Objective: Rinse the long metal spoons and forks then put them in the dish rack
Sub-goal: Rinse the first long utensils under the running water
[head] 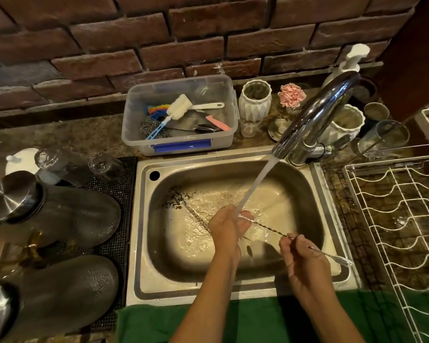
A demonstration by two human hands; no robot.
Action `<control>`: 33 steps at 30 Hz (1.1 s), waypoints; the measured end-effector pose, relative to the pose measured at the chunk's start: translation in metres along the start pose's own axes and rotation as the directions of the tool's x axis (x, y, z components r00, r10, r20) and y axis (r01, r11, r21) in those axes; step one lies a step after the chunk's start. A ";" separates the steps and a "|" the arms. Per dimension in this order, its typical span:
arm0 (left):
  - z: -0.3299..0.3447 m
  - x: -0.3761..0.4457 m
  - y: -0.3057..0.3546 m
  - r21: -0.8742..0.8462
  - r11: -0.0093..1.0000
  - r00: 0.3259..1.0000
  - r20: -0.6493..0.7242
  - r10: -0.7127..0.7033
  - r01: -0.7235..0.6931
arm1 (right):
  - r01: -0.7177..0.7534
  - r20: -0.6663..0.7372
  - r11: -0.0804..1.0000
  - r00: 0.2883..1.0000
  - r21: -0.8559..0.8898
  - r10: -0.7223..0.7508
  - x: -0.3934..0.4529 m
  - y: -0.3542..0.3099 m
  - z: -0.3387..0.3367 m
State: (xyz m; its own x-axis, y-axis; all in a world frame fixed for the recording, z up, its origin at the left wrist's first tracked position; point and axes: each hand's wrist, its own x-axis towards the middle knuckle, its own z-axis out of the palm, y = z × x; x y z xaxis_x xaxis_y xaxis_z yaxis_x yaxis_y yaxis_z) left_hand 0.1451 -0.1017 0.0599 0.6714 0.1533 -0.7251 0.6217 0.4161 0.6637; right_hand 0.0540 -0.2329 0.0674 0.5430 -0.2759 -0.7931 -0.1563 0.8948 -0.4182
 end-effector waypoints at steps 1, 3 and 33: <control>0.001 -0.001 -0.001 -0.036 0.999 1.000 0.023 -0.014 0.015 | -0.004 0.006 1.000 1.000 0.006 0.004 0.000 -0.001 -0.001; 0.001 0.001 -0.004 -0.091 0.995 0.997 0.072 -0.038 0.045 | -0.007 0.008 1.000 1.000 0.016 0.007 0.000 -0.003 -0.001; 0.002 0.005 -0.004 -0.166 0.986 0.999 0.053 -0.012 0.020 | -0.055 0.035 0.997 0.998 -0.055 0.057 -0.004 -0.018 0.007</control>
State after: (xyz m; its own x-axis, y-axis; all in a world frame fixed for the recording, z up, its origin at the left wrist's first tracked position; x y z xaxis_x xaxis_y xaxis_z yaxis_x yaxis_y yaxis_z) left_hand 0.1467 -0.1044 0.0543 0.6847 0.1005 -0.7218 0.5596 0.5620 0.6091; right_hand 0.0602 -0.2455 0.0805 0.5616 -0.2122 -0.7998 -0.2312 0.8878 -0.3979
